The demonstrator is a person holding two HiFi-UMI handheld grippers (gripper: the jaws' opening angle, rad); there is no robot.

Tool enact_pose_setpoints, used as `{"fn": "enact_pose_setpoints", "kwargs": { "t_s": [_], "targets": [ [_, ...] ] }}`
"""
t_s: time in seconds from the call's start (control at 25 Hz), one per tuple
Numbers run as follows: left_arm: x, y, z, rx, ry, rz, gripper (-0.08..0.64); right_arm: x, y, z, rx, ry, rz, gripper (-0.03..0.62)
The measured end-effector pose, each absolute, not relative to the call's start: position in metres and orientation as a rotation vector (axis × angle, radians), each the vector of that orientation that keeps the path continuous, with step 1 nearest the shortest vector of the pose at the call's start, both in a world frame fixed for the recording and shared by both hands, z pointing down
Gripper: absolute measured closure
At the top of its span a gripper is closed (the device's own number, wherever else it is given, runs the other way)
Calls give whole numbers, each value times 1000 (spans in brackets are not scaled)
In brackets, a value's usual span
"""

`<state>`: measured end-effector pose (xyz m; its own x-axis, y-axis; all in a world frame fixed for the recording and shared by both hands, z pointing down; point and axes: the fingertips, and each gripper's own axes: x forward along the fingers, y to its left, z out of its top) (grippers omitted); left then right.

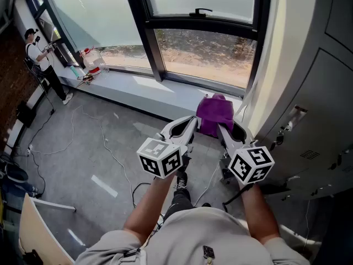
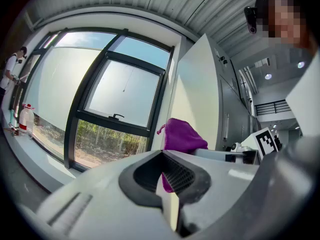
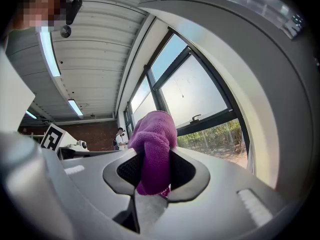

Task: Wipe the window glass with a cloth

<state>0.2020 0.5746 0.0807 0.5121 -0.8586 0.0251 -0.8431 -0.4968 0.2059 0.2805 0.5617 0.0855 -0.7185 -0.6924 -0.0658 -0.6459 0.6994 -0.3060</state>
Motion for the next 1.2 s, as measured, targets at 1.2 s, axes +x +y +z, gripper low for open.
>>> {"fn": "enact_pose_setpoints", "kwargs": {
  "t_s": [1.2],
  "targets": [
    [82, 460, 104, 2564, -1352, -177, 558, 160, 439, 114, -1221, 2769, -403, 446]
  ]
}}
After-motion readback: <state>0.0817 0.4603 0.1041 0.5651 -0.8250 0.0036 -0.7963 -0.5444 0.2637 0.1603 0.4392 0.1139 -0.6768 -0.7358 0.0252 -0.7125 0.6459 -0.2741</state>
